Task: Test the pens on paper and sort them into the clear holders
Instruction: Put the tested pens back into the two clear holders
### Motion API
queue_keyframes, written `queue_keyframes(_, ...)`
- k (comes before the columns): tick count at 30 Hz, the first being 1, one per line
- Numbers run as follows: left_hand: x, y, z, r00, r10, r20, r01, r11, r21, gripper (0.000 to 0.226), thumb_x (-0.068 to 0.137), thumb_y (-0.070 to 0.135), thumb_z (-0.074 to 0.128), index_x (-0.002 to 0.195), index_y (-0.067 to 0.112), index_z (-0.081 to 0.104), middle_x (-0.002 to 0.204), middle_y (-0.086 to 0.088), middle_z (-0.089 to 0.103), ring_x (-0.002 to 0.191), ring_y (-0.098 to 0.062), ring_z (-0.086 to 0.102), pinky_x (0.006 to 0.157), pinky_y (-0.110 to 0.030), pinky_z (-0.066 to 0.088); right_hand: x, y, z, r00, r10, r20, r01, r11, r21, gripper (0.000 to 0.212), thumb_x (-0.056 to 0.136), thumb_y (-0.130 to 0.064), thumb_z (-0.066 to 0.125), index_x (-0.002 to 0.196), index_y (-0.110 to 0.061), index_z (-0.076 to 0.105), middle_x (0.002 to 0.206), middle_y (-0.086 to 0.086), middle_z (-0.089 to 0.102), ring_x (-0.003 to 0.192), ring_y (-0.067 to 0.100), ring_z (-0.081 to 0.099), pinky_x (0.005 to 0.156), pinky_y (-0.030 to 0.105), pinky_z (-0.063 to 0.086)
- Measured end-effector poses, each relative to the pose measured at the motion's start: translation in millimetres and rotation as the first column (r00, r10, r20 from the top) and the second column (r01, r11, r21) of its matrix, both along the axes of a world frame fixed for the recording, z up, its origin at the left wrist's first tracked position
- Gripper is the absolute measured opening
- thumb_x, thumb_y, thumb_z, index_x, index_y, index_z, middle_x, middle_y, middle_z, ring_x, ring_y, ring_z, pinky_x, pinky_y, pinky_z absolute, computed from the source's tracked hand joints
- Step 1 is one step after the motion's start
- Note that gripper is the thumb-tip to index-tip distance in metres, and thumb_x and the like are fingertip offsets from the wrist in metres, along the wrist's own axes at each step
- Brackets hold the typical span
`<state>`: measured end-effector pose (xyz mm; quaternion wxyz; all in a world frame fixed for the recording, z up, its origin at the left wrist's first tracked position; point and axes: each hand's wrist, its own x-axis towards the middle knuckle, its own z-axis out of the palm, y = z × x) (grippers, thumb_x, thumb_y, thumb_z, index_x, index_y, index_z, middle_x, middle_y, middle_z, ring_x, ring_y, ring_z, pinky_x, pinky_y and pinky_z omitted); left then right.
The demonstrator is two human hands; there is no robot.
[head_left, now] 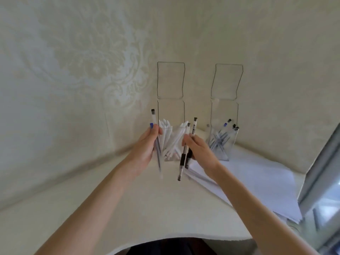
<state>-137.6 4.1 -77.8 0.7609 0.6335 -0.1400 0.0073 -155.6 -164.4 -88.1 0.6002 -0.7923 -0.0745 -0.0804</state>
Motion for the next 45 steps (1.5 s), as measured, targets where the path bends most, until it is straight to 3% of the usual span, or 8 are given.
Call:
queue_keyframes(5,20.2,-71.0,37.2,0.978,-0.116,0.172,0.064,0.958,0.281,0.029,0.094,0.05,0.034,0.079,0.032,0.051,0.062,0.017,0.042,0.062,-0.006,0.042,0.067,-0.023,0.036,7.3,-72.1,44.1,0.988,-0.1,0.115,0.089,0.991,0.096,0.023,0.099,-0.026,0.047,0.083,-0.014,0.059,0.058,-0.009,0.047,0.045,0.008,0.042,0.044,0.02,0.041)
queue_keyframes(9,45.2,-127.7,81.6,0.96,-0.043,0.277,-0.029,0.967,0.252,0.016,0.094,0.028,0.05,0.091,0.014,0.059,0.068,0.005,0.049,0.054,-0.006,0.046,0.049,-0.018,0.041,29.0,-128.6,81.3,0.948,-0.245,0.2,0.209,0.96,0.185,0.019,0.097,-0.019,0.051,0.083,-0.009,0.059,0.071,0.007,0.056,0.054,0.012,0.055,0.053,0.025,0.054)
queue_keyframes(16,94.1,-185.0,87.8,0.932,0.035,0.362,-0.229,0.829,0.51,0.02,0.084,0.023,0.066,0.087,0.003,0.063,0.071,-0.006,0.062,0.058,-0.015,0.059,0.059,-0.025,0.05,73.8,-163.6,89.3,0.918,-0.342,0.201,0.372,0.918,-0.137,0.017,0.093,-0.022,0.058,0.079,-0.013,0.055,0.067,0.005,0.06,0.06,0.021,0.06,0.075,0.049,0.056)
queue_keyframes(20,104.2,-187.2,69.9,0.901,0.07,0.428,-0.348,0.704,0.619,0.053,0.078,0.027,0.073,0.121,0.004,0.052,0.102,-0.01,0.059,0.084,-0.019,0.057,0.075,-0.029,0.045,82.8,-163.3,71.4,0.938,-0.343,0.056,0.348,0.928,-0.132,0.032,0.085,-0.03,0.07,0.099,-0.007,0.052,0.078,0.01,0.063,0.059,0.021,0.061,0.073,0.045,0.057)
queue_keyframes(23,100.6,-173.5,61.8,0.883,0.069,0.465,-0.352,0.752,0.557,0.051,0.078,0.025,0.073,0.12,0.006,0.052,0.105,-0.01,0.058,0.081,-0.022,0.063,0.072,-0.031,0.05,80.0,-164.3,64.2,0.941,-0.336,0.047,0.339,0.937,-0.088,0.036,0.084,-0.031,0.07,0.106,-0.007,0.054,0.088,0.01,0.062,0.065,0.02,0.063,0.075,0.043,0.058)
queue_keyframes(32,59.9,-61.3,50.5,0.84,0.223,0.495,-0.448,0.8,0.4,0.03,0.079,0.029,0.07,0.105,0.023,0.056,0.097,0.007,0.054,0.074,-0.009,0.058,0.06,-0.008,0.041,37.3,-101.6,54.1,0.84,-0.288,0.459,0.399,0.902,-0.165,0.015,0.091,-0.018,0.061,0.104,-0.014,0.056,0.104,-0.004,0.049,0.071,0.005,0.054,0.067,0.015,0.046)
queue_keyframes(38,63.3,-8.9,20.4,0.854,0.358,0.378,-0.509,0.727,0.462,0.06,0.074,0.029,0.075,0.124,0.013,0.046,0.116,-0.007,0.041,0.084,-0.014,0.053,0.064,-0.012,0.04,75.8,-36.9,64.7,0.926,-0.15,0.347,0.229,0.953,-0.198,0.023,0.093,-0.013,0.055,0.116,-0.012,0.056,0.117,-0.001,0.05,0.089,0.005,0.054,0.079,0.011,0.045)
queue_keyframes(45,83.6,-11.6,-17.3,0.985,0.134,0.106,-0.17,0.82,0.546,0.132,0.038,0.057,0.079,0.146,0.021,0.013,0.142,0.004,0.025,0.126,-0.014,0.035,0.101,-0.032,0.036,134.0,-5.2,97.5,0.999,-0.041,0.031,0.037,0.994,0.099,0.062,0.086,0.004,0.041,0.146,-0.011,0.032,0.152,0.004,0.031,0.139,0.018,0.03,0.109,0.028,0.028)
